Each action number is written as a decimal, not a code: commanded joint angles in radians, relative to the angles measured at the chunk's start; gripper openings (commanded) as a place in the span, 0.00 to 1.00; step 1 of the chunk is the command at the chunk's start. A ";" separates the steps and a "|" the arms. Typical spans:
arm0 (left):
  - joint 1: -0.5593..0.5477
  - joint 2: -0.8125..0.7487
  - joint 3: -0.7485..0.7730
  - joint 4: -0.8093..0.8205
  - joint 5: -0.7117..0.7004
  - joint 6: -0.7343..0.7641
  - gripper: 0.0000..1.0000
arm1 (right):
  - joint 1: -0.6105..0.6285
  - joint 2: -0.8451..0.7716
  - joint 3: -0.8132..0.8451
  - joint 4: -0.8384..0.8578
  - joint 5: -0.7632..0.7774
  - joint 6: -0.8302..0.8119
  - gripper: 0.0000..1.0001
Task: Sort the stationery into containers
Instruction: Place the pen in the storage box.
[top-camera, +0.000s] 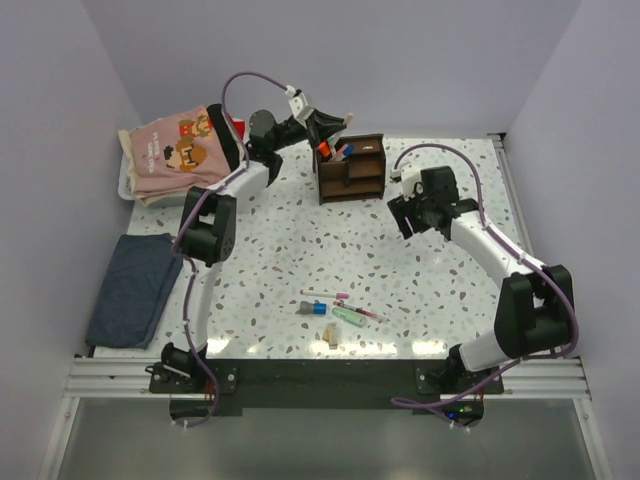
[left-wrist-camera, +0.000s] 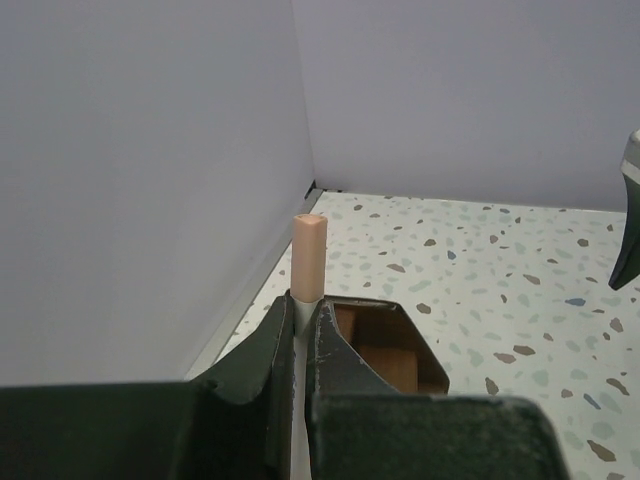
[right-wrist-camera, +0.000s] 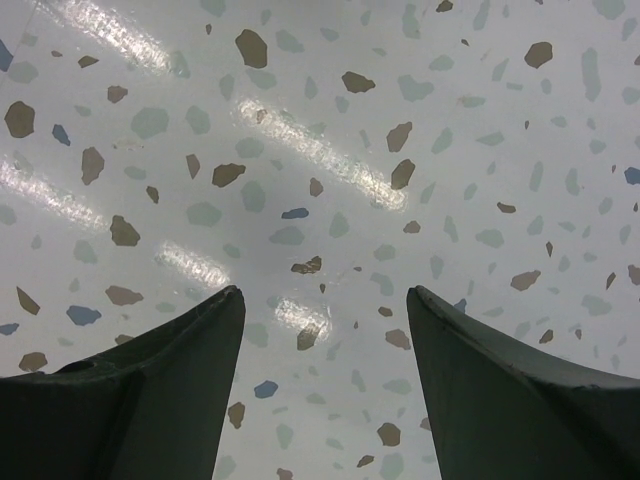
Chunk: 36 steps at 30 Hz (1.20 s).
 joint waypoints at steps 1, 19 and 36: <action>0.034 0.009 -0.058 0.085 0.003 -0.017 0.00 | -0.005 0.016 0.058 -0.011 0.019 -0.016 0.70; 0.054 -0.026 -0.230 0.145 0.017 -0.019 0.21 | -0.005 0.076 0.111 -0.018 0.010 -0.009 0.70; 0.091 -0.520 -0.572 -0.073 0.068 0.187 0.56 | -0.003 -0.019 0.035 0.018 -0.028 0.010 0.70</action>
